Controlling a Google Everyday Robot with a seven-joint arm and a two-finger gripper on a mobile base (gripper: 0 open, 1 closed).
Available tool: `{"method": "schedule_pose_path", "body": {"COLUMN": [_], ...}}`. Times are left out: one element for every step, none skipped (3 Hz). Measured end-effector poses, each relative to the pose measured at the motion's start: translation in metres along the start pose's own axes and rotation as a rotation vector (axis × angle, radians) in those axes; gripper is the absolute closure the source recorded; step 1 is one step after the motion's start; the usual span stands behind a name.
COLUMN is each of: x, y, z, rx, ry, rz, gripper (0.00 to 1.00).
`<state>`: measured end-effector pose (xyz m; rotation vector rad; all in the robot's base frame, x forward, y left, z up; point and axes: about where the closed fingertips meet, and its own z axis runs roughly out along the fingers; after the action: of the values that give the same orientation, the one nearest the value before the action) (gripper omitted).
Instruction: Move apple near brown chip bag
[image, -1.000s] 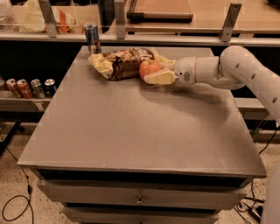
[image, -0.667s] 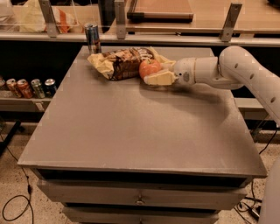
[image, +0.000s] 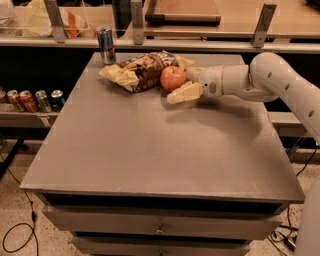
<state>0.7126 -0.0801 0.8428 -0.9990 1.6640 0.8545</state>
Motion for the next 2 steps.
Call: {"method": "schedule_pose_path", "body": {"x": [0.0,-0.002], "y": [0.002,0.003], "z": [-0.005,-0.024], "rx": [0.005,0.053], "ry": [0.017,0.06], "rz": [-0.006,-0.029], "gripper": [0.0,0.0]}}
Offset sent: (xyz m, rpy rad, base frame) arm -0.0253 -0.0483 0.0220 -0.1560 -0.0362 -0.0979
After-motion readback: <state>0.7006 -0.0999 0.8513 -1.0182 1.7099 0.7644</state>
